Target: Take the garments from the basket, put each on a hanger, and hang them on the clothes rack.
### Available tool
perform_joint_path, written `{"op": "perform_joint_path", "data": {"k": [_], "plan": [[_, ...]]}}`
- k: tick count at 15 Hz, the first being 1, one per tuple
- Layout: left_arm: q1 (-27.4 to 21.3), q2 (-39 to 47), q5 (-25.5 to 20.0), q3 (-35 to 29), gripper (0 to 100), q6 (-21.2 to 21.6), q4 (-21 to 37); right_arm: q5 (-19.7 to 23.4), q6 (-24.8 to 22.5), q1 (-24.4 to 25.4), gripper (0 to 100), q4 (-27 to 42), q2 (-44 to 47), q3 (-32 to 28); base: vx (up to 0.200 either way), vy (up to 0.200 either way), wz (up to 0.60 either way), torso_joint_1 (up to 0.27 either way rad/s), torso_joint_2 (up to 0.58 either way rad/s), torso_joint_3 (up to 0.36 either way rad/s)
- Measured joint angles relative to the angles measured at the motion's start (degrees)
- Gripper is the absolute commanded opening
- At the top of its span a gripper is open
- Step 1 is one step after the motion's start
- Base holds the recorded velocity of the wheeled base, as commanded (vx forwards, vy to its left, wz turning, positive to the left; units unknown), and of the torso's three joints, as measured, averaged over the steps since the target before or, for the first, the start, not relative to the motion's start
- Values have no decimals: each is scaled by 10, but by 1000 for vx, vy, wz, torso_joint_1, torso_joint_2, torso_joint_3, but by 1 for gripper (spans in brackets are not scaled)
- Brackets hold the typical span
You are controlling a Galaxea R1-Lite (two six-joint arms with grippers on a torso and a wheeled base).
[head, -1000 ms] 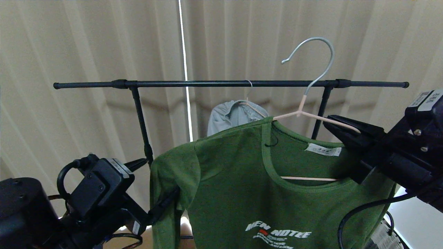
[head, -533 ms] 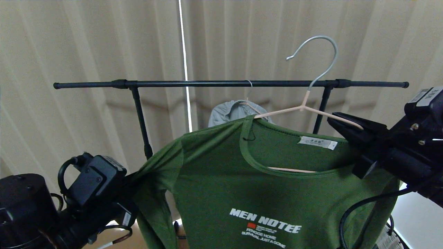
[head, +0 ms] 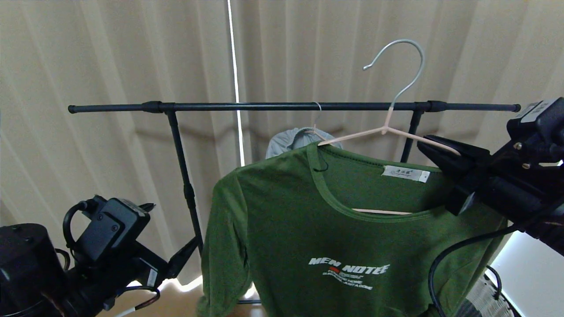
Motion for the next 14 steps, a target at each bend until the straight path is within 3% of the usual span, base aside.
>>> {"op": "perform_joint_path", "data": {"k": [4, 7, 10, 14], "plan": [[0, -34, 2, 28, 100, 1, -56, -19, 2, -22, 0, 3, 25, 5, 0, 0, 0, 0, 0, 0], [14, -103, 20, 42, 100, 0, -32, -54, 2, -56, 0, 18, 28, 40, 0, 0, 0, 0, 0, 0], [58, -201, 35, 52, 100, -23, 66, -79, 5, -82, 0, 21, 12, 89, 0, 0, 0, 0, 0, 0], [121, -382, 38, 47, 100, -96, 338, -119, 10, -109, 0, 19, -26, 182, 0, 0, 0, 0, 0, 0]]}}
